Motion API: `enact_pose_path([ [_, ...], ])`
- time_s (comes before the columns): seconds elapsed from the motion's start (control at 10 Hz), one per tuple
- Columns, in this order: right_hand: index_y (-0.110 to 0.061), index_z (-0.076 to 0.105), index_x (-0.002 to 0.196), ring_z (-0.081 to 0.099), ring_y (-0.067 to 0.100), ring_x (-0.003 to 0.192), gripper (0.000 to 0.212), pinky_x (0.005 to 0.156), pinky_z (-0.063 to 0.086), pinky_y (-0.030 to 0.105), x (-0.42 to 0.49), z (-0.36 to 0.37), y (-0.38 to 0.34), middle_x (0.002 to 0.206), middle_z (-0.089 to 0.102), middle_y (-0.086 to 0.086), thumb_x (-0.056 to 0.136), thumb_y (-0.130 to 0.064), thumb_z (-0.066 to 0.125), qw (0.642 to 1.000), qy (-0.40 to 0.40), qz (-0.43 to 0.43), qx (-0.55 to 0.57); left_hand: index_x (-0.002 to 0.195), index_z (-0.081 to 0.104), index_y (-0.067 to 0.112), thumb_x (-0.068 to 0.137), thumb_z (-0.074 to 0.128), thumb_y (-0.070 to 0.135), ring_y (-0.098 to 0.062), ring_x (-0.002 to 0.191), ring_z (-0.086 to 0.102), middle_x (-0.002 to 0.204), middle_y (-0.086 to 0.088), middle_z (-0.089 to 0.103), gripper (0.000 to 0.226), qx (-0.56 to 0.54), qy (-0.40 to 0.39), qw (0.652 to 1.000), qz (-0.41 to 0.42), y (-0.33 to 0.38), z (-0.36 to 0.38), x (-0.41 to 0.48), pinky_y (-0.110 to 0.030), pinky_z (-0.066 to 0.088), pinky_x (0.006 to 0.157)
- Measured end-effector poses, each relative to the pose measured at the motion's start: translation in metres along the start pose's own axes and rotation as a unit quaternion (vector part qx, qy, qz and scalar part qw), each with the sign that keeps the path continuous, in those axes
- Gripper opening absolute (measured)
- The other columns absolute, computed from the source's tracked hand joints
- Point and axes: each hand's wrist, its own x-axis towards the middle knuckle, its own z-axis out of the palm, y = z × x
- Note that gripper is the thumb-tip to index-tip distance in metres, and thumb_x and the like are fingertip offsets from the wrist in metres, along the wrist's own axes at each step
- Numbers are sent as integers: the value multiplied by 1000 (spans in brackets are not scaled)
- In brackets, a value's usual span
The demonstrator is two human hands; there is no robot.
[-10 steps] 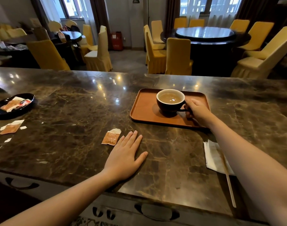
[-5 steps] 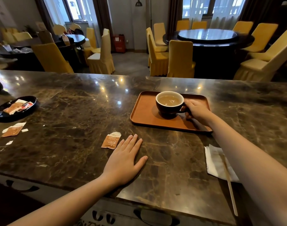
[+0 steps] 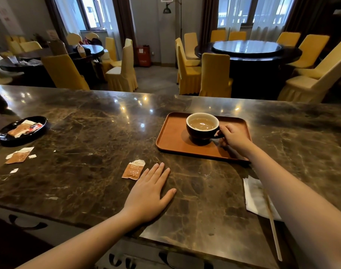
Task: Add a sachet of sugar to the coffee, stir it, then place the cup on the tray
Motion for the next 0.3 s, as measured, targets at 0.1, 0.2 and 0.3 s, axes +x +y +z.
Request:
enact_pose_path([
  [0.1, -3, 49, 106, 49, 19, 56, 33, 51, 43, 29, -1, 0, -1, 69, 54, 8, 96, -31, 34, 1000, 2, 16, 1, 145, 9, 30, 76, 6, 70, -3, 140, -8, 156, 8, 2, 80, -4, 5, 1000, 1, 0, 0, -1, -24, -8, 112],
  [0.2, -3, 44, 112, 47, 18, 55, 38, 48, 39, 28, -4, -2, -3, 69, 52, 7, 96, -35, 32, 999, 30, 34, 28, 145, 9, 30, 75, 4, 71, -3, 140, -9, 156, 8, 2, 81, -6, 0, 1000, -1, 0, 0, 0, -24, -8, 112],
  [0.3, -4, 45, 115, 50, 16, 65, 38, 48, 37, 21, -28, -9, -18, 86, 52, 8, 96, -35, 32, 991, 112, -21, -69, 145, 8, 31, 77, 10, 73, -2, 140, -9, 156, 9, 0, 80, -6, -10, 1000, -4, 0, -1, -1, -24, -9, 112],
])
